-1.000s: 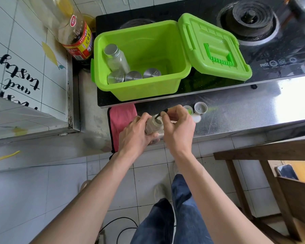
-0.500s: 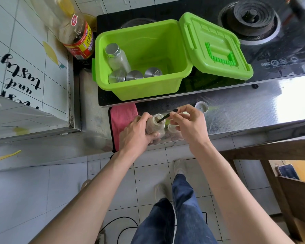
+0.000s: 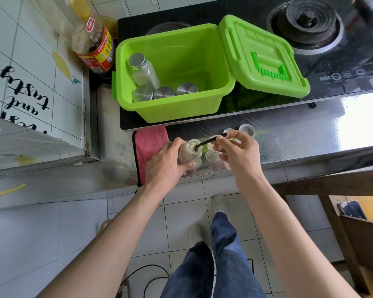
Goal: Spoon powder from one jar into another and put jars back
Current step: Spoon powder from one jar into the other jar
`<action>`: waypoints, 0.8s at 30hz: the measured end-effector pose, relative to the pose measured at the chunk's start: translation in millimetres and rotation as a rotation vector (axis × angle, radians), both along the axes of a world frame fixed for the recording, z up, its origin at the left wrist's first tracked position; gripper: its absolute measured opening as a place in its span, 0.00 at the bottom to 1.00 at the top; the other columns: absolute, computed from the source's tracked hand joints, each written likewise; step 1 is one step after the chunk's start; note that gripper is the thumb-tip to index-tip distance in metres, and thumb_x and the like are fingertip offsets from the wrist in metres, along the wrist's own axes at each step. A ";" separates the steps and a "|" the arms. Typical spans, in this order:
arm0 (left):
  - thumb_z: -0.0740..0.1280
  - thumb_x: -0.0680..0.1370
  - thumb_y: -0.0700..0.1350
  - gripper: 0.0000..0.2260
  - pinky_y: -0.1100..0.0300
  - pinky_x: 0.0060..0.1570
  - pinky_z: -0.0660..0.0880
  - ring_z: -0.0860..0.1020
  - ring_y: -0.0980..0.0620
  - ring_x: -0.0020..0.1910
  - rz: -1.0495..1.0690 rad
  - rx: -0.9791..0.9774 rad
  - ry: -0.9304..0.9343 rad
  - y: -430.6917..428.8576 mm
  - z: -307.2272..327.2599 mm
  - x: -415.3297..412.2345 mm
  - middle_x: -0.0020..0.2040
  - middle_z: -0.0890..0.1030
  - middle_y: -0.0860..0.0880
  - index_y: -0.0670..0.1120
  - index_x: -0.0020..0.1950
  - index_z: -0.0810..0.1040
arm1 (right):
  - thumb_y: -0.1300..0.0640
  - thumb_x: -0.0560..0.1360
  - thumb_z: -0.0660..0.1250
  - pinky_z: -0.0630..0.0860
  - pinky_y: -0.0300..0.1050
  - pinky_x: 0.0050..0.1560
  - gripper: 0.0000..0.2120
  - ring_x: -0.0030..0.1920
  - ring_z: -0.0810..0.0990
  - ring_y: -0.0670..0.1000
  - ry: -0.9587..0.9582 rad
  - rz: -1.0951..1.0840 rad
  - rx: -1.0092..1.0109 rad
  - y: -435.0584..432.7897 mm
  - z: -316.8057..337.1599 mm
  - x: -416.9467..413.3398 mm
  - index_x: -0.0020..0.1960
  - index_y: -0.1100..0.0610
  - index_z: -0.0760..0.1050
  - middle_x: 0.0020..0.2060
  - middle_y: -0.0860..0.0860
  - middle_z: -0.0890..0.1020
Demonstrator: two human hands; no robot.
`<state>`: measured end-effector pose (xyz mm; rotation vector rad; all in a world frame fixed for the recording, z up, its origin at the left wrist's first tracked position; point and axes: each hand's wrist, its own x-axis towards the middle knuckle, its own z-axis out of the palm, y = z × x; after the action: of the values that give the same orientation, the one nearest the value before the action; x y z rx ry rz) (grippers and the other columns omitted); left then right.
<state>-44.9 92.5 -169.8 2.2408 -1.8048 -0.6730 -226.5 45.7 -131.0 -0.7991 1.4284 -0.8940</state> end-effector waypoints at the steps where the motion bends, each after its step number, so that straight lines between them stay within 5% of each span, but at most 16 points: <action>1: 0.74 0.76 0.61 0.22 0.55 0.38 0.69 0.82 0.46 0.52 0.000 0.001 0.000 0.0 -0.2 0.0 0.59 0.79 0.56 0.57 0.64 0.70 | 0.63 0.79 0.70 0.76 0.33 0.32 0.05 0.33 0.84 0.41 0.002 0.002 -0.002 -0.3 -0.4 -0.1 0.47 0.60 0.75 0.37 0.55 0.86; 15: 0.74 0.76 0.60 0.21 0.55 0.39 0.67 0.81 0.47 0.52 -0.005 -0.007 -0.014 1.4 -0.4 -1.1 0.58 0.79 0.56 0.58 0.65 0.70 | 0.60 0.78 0.72 0.82 0.48 0.43 0.07 0.39 0.86 0.50 0.166 0.102 -0.080 -13.7 -8.5 10.8 0.43 0.55 0.75 0.37 0.53 0.87; 24: 0.74 0.76 0.60 0.21 0.55 0.38 0.69 0.81 0.46 0.51 -0.003 -0.009 -0.028 1.5 -1.0 -2.4 0.58 0.79 0.55 0.58 0.64 0.69 | 0.61 0.78 0.72 0.81 0.39 0.36 0.05 0.36 0.85 0.44 0.115 0.074 -0.077 -13.6 -9.1 4.7 0.47 0.59 0.76 0.35 0.51 0.86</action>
<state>-47.3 94.0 -170.8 2.2529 -1.8203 -0.6358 -221.8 32.1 -140.0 -0.9683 1.4615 -0.8622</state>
